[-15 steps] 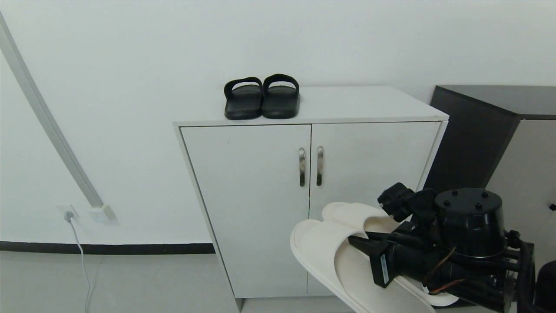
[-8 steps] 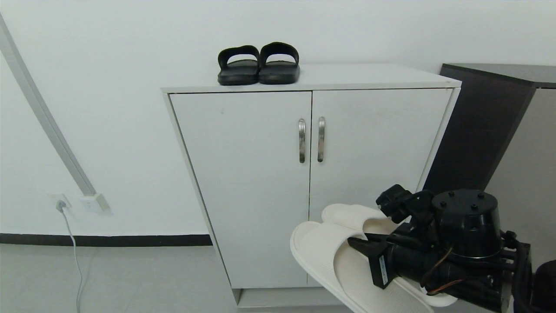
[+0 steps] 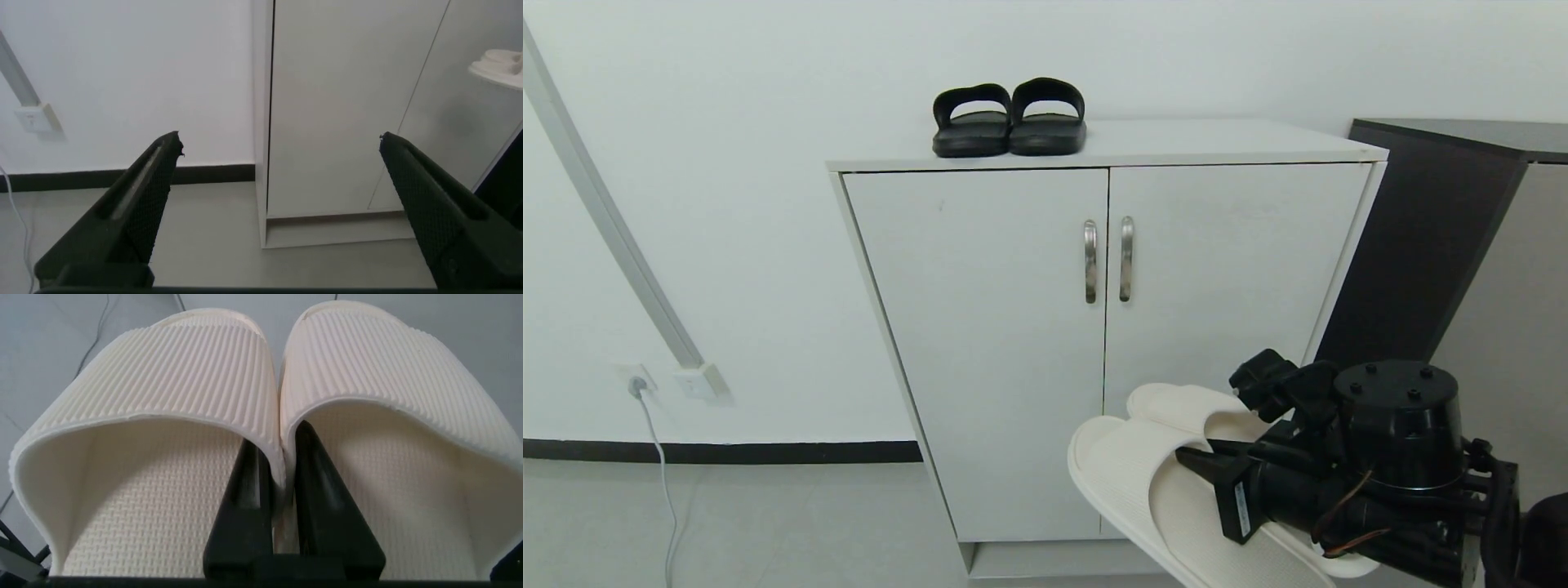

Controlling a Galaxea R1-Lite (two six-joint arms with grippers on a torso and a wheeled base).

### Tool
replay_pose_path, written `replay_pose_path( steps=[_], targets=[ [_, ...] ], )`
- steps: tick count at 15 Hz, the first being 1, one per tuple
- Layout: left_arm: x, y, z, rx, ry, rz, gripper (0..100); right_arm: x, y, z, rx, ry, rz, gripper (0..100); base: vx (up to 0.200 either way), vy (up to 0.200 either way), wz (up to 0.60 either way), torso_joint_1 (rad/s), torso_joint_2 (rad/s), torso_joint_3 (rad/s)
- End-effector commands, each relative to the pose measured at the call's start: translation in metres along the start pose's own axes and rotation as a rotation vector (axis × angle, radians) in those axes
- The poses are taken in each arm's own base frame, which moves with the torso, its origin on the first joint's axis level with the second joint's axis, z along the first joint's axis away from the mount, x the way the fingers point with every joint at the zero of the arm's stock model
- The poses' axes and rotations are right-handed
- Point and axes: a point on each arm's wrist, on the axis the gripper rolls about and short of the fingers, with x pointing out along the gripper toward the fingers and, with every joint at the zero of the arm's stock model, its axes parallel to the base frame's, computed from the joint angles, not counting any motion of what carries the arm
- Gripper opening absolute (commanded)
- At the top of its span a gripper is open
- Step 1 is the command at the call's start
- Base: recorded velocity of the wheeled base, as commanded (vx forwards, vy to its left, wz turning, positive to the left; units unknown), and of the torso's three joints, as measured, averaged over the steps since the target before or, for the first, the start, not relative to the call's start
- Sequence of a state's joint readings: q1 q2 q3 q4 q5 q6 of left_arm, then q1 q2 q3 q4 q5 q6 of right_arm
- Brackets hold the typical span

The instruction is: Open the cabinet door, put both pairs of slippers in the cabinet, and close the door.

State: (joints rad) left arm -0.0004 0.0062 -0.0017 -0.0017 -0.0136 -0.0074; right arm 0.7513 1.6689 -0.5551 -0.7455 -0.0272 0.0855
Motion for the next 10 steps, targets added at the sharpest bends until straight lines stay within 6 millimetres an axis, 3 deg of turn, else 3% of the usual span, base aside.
replay_pose_path(
  steps=[1, 3, 5, 7, 8, 10],
  targets=[
    [0.002, 0.000, 0.005, 0.012, 0.022, -0.001, 100, 0.001, 0.000, 0.000, 0.000, -0.006, 0.002, 0, 0.000, 0.000, 0.00, -0.022, 0.02, 0.076],
    [0.005, -0.001, 0.041, -0.057, 0.018, -0.053, 100, 0.000, 0.000, -0.001, 0.000, -0.003, 0.002, 0, 0.000, 0.000, 0.00, -0.017, 0.16, 0.102],
    [0.016, -0.003, 0.051, -0.059, 0.087, -0.124, 100, 0.000, 0.001, -0.001, -0.001, -0.007, 0.005, 0, 0.000, 0.000, 0.00, 0.004, 0.04, 0.018],
    [0.043, -0.005, 0.072, -0.066, 0.158, -0.245, 100, 0.000, 0.001, -0.001, -0.001, -0.009, 0.005, 0, 0.000, 0.000, 0.00, 0.000, 0.00, 0.000],
    [0.043, -0.005, 0.072, -0.066, 0.158, -0.245, 100, 0.000, 0.001, -0.001, -0.001, -0.009, 0.005, 0, 0.000, 0.000, 0.00, 0.000, 0.00, 0.000],
    [0.073, -0.008, 0.087, 0.011, 0.205, -0.355, 100, 0.001, 0.001, -0.002, -0.001, -0.006, 0.006, 0, 0.000, 0.000, 0.00, 0.000, 0.00, 0.000]
  ],
)
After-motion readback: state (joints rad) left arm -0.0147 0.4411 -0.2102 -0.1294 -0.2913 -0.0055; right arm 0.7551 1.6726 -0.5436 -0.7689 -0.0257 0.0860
